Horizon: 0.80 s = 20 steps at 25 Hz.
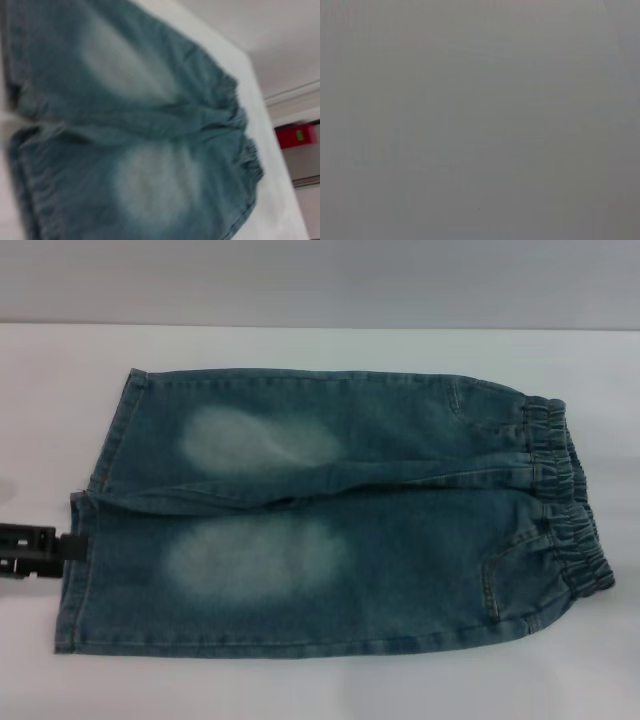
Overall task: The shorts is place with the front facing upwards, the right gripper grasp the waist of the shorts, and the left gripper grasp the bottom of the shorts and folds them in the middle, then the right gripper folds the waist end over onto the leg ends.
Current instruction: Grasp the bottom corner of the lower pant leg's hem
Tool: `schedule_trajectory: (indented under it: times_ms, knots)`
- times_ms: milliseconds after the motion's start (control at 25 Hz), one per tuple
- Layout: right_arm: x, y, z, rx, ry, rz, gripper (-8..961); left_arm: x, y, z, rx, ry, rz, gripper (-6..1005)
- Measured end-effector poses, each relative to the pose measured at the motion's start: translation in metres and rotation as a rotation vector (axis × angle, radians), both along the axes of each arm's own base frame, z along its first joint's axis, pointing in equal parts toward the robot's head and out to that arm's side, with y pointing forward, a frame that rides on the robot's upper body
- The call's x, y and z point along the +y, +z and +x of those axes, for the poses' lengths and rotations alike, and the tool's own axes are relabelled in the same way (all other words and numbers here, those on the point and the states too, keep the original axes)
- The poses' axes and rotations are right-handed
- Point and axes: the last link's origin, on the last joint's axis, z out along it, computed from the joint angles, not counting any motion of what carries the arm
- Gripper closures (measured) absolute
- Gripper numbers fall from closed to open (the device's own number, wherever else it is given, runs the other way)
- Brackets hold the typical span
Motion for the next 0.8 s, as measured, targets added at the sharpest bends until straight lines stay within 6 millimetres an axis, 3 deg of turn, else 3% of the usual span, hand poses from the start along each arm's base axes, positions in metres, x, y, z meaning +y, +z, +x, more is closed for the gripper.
schedule_trajectory:
  times_ms: [800]
  knots:
    - [0.003,-0.003,-0.004,0.002,0.015,-0.013,274,-0.007,-0.019,-0.015,0.137,0.053,-0.106,199]
